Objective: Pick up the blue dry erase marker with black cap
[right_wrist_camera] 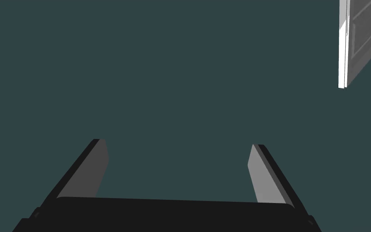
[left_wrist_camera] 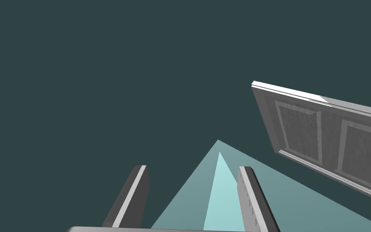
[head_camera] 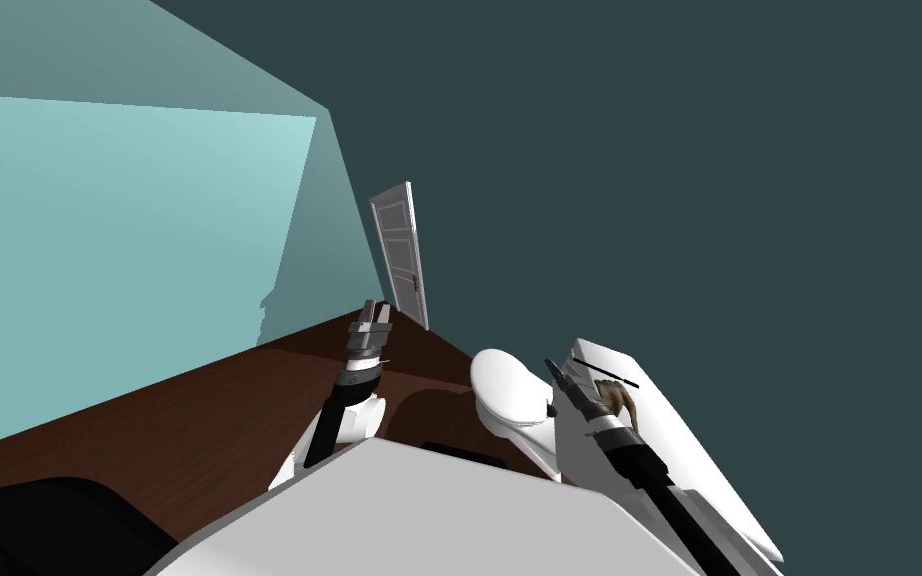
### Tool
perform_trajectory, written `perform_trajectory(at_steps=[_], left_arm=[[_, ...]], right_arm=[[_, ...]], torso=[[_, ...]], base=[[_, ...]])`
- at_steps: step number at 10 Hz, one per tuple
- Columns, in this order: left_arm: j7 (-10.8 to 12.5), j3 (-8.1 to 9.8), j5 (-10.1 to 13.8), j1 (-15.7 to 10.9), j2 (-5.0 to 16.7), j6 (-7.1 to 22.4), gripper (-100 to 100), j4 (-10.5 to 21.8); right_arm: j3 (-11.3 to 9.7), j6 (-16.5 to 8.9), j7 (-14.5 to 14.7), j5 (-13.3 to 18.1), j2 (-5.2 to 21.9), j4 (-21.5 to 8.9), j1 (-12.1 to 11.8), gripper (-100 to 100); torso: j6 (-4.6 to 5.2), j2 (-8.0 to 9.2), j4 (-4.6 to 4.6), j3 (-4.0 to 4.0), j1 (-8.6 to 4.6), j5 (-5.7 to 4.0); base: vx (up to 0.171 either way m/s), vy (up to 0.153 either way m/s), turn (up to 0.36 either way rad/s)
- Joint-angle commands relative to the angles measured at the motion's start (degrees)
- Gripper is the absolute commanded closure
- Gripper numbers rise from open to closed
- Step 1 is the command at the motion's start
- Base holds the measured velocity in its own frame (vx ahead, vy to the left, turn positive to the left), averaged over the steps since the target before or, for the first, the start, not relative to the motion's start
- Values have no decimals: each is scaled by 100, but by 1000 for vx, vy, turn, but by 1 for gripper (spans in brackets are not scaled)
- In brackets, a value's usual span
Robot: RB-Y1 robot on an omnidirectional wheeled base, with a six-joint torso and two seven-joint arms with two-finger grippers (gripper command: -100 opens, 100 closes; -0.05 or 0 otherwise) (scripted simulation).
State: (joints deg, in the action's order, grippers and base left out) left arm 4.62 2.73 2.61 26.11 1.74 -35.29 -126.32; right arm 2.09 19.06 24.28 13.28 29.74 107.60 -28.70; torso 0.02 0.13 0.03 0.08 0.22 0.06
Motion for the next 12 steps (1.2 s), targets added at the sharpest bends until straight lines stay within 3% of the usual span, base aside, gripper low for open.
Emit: perform_trajectory(at_steps=[1,3,4,6,8,9,12], left_arm=[[0,0,0,0,0,0,0,0],[0,0,0,0,0,0,0,0],[0,0,0,0,0,0,0,0],[0,0,0,0,0,0,0,0],[0,0,0,0,0,0,0,0],[0,0,0,0,0,0,0,0],[0,0,0,1,0,0,0,0]], right_arm=[[-17,11,49,35,35,-165,76,-100],[39,-87,376,307,467,-578,112,-100],[39,-87,376,307,503,-671,112,-100],[76,-175,680,596,901,-1146,145,-100],[87,-215,819,746,1170,-1366,161,-100],[87,-215,819,746,1170,-1416,161,-100],[81,-311,1180,1217,1756,-2040,203,-100]], torso=[[0,0,0,0,0,0],[-3,-9,-2,-5,-13,-3],[-2,-6,-1,-4,-3,-1],[-2,-11,-2,-6,-1,-1],[-2,-15,-3,-8,-3,0],[-1,-12,-3,-7,-8,-1],[-2,-21,-4,-12,-10,-2]], base=[[-12,25,-19],[-17,51,70],[-13,66,28],[6,76,63],[3,49,36],[-1,30,22],[29,45,71]])
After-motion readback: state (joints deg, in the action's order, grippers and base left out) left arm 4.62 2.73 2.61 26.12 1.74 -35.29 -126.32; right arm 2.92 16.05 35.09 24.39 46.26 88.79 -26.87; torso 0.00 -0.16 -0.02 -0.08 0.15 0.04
